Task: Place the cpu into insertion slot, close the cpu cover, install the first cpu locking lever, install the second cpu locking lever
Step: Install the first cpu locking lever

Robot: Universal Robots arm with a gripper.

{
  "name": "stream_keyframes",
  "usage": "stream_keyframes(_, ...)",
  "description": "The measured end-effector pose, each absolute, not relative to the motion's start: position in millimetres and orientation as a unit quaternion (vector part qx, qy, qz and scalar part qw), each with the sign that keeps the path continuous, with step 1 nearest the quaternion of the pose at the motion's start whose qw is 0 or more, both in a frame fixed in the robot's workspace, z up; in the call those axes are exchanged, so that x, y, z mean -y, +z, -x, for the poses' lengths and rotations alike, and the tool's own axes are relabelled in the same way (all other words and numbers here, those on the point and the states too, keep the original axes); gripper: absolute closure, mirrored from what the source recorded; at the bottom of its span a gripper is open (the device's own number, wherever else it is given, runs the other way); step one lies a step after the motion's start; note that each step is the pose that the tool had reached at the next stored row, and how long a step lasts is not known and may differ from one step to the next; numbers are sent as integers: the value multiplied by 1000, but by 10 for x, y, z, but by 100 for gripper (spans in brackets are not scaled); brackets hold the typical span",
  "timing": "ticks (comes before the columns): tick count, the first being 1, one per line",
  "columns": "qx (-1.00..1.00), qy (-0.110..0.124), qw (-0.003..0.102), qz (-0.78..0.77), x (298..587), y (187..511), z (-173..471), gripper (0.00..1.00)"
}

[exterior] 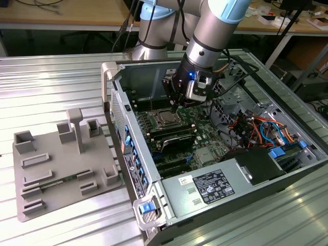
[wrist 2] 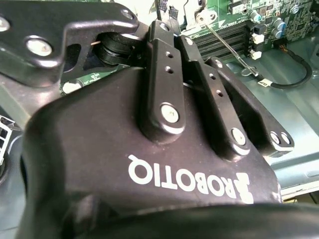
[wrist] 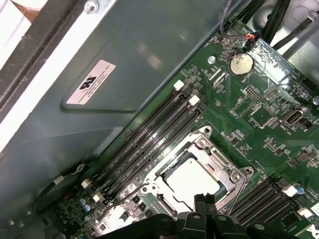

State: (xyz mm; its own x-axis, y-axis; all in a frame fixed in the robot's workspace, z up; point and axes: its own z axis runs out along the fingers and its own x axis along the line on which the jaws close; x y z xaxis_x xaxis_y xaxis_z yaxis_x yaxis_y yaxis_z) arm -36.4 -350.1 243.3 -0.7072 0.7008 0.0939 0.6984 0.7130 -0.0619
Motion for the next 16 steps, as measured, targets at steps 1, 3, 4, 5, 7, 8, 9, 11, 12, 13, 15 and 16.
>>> stream_keyframes(1,924,11,55,378,3501,2433,364,89)
stream_keyframes(3,925,11,55,375,3501,2433,363,89)
stream_keyframes(4,926,11,55,374,3501,2433,364,89)
stream_keyframes(5,926,11,55,372,3501,2433,364,89)
stream_keyframes(7,927,11,55,370,3501,2433,364,89)
stream_keyframes(8,928,12,55,367,3501,2433,364,89)
stream_keyframes(9,929,12,55,365,3501,2433,364,89)
stream_keyframes(11,930,12,55,363,3501,2433,364,89)
stream_keyframes(12,931,12,55,362,3501,2433,364,89)
stream_keyframes(13,931,12,55,361,3501,2434,364,89)
stream_keyframes(15,932,12,55,358,3501,2433,364,89)
stream_keyframes(16,933,12,55,356,3501,2434,364,89)
